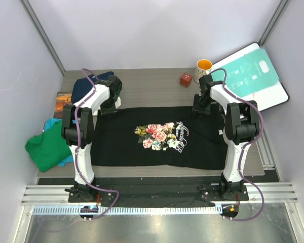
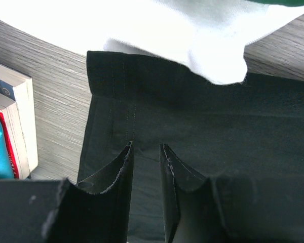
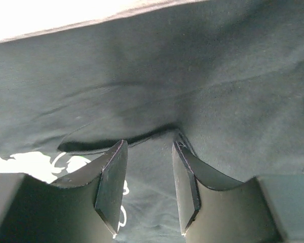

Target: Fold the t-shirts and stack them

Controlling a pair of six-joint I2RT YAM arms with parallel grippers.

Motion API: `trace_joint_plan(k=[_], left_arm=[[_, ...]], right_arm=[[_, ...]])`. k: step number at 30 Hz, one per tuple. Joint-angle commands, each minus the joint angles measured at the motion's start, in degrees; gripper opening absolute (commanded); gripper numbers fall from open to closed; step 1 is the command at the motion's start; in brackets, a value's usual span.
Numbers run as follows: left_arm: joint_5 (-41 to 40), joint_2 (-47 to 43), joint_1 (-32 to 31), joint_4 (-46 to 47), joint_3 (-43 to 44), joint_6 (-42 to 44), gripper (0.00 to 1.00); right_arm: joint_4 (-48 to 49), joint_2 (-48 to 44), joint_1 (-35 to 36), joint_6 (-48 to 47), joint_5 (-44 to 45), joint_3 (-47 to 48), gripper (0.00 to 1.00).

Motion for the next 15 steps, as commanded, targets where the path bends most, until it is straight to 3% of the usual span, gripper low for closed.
trace_joint_plan(k=[1, 7, 15], left_arm=[[-0.12, -1.32, -0.01, 0.12, 1.87, 0.45, 0.27], [0.14, -1.32, -0.01, 0.47, 1.17, 0.36, 0.27], [0.93, -1.06, -0.01, 0.56, 1.08, 0.45, 0.27]], right_arm=[[-1.03, 0.39, -0.39, -0.84, -0.54, 1.08, 0.46], [-1.12, -0.58, -0.82, -1.71, 0.78, 0.02, 0.43], [0.37, -2.25, -1.62, -1.63, 2.27, -0.15, 0.47]])
